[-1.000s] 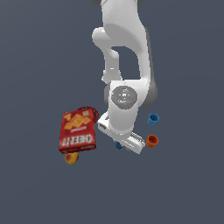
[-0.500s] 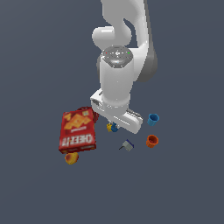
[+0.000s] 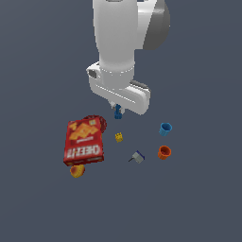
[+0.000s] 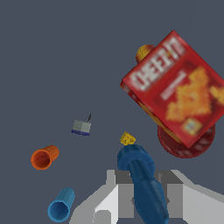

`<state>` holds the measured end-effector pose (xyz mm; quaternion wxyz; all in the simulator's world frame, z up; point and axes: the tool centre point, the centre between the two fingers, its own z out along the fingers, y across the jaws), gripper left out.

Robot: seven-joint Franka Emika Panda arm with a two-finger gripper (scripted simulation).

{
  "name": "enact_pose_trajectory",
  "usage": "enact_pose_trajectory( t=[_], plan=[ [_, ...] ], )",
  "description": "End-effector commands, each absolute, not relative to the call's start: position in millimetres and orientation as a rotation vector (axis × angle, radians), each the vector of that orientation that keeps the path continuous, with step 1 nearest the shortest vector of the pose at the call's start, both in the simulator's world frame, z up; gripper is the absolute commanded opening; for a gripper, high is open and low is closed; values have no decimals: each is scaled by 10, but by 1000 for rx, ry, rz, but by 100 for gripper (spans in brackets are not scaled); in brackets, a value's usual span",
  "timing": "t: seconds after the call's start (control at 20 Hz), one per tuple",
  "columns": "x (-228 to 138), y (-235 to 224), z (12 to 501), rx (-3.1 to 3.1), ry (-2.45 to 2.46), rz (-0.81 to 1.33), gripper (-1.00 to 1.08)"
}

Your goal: Pick up a designated object from a clutter of objects.

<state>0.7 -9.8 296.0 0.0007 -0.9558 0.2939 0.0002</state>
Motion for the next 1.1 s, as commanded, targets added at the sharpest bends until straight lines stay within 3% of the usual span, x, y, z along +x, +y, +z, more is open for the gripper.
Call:
enact_pose_trajectory(
  t=[0.0, 0.55, 1.05],
  plan=[
    [-116, -156, 3212, -3001, 923, 1, -100],
    [-487, -350, 4055, -3002, 923, 1, -100],
    [-581, -407, 4309, -3003, 923, 0, -100]
  ],
)
